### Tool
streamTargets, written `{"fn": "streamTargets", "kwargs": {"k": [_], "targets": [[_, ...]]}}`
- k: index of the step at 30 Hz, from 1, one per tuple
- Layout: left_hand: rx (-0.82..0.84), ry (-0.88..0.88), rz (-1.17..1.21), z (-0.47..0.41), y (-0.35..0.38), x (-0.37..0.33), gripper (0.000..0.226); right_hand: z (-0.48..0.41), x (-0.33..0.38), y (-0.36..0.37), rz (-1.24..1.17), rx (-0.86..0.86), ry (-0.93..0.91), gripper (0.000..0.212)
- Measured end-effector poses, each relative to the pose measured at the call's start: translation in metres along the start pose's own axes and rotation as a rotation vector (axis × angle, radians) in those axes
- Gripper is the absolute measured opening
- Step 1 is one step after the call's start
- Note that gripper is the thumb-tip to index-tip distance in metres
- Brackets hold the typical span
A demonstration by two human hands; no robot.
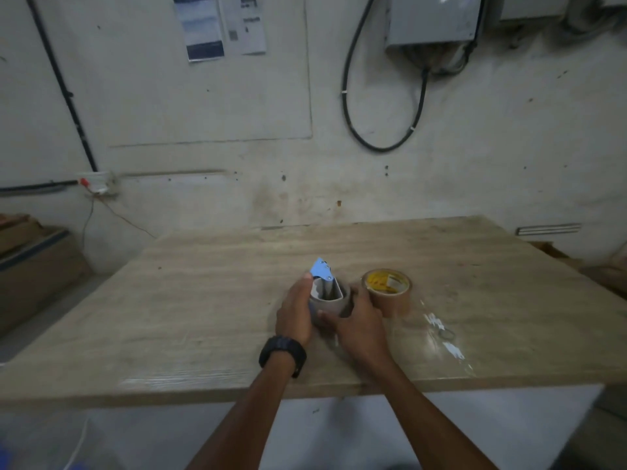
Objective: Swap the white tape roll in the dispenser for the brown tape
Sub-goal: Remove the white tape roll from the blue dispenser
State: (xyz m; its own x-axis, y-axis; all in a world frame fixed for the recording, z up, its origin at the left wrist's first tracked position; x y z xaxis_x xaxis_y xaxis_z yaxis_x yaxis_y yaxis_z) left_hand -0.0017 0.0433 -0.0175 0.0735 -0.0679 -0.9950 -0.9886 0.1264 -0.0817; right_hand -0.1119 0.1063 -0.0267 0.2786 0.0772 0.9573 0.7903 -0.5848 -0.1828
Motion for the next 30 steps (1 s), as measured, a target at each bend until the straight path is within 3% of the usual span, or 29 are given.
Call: {"fn": "streamTargets", "kwargs": {"k": [3, 6, 9, 14, 19, 30], "targets": [[-0.01, -0.045, 0.119, -0.003, -0.004, 0.0, 0.073, 0.002, 0.007, 0.0, -0.054, -0.002, -0.103, 0.066], [0.04, -0.096, 0.366, 0.001, -0.006, -0.012, 0.051, 0.003, 0.018, 0.002, -0.154, 0.041, -0.219, 0.076], [0.104, -0.138, 0.42, -0.004, -0.002, -0.01, 0.034, 0.002, 0.03, 0.0, -0.205, 0.113, -0.285, 0.085], [0.221, -0.162, 0.468, -0.015, 0.009, -0.012, 0.059, -0.006, 0.031, -0.003, -0.313, 0.178, -0.249, 0.087], [0.302, -0.269, 0.482, -0.02, 0.011, -0.002, 0.078, -0.007, 0.022, -0.003, -0.253, 0.177, -0.218, 0.07], [0.242, -0.321, 0.453, -0.024, 0.012, 0.013, 0.06, -0.012, 0.01, 0.0, -0.246, 0.244, -0.155, 0.059]]}}
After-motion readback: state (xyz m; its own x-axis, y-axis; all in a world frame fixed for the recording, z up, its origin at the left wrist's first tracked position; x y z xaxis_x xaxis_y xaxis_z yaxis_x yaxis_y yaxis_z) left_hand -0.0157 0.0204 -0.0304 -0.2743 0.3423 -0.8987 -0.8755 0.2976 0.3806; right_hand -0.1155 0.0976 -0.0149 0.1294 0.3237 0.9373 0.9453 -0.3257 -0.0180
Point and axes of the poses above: each hand's wrist, its own z-axis away from the middle knuckle, its own y-axis out of the palm, x = y × z, the point moved 2 cm from there along -z, towards the middle knuckle, and after that the axes turned 7 degrees about -z, right-handed, at the moved point
